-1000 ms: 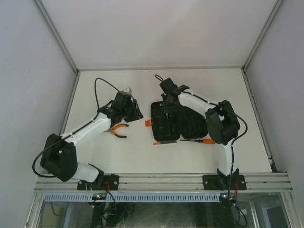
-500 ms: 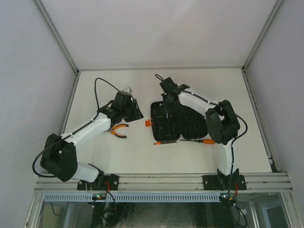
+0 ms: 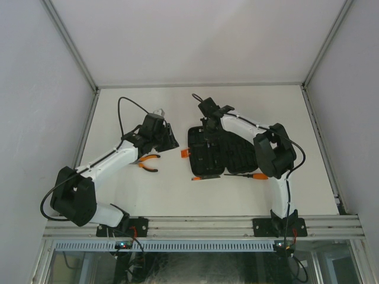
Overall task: Sort the tools into containers
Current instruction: Place the hammer in the storage box.
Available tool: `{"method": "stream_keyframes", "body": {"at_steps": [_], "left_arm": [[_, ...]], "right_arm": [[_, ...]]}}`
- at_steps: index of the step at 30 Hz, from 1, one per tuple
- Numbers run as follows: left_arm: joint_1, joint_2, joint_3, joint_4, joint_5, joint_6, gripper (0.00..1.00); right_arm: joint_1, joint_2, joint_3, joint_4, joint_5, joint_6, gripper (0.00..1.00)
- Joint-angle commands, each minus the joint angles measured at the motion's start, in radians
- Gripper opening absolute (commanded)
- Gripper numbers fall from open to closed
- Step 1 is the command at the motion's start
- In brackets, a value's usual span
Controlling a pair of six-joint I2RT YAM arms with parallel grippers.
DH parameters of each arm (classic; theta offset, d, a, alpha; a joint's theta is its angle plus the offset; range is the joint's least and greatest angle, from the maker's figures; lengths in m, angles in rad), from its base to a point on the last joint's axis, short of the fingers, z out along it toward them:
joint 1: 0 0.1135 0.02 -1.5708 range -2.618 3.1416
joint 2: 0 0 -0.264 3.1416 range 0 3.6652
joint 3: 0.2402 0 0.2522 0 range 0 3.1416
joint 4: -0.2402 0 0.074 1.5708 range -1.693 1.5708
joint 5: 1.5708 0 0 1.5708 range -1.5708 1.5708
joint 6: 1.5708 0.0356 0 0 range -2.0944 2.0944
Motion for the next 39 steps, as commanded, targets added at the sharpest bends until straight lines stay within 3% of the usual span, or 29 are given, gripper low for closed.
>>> {"method": "stream_keyframes", "body": {"at_steps": [1, 21, 39], "left_arm": [[0.006, -0.019, -0.019, 0.023, 0.009, 0.012, 0.43], [0.006, -0.041, -0.016, 0.014, 0.011, 0.011, 0.43], [0.007, -0.033, -0.009, 0.022, 0.018, -0.012, 0.43]], "right_arm": [[0.003, 0.01, 0.039, -0.011, 0.022, -0.008, 0.08], [0.013, 0.064, 0.001, -0.067, 0.042, 0.003, 0.0], [0.007, 0.164, -0.028, -0.126, 0.031, -0.002, 0.0]]}}
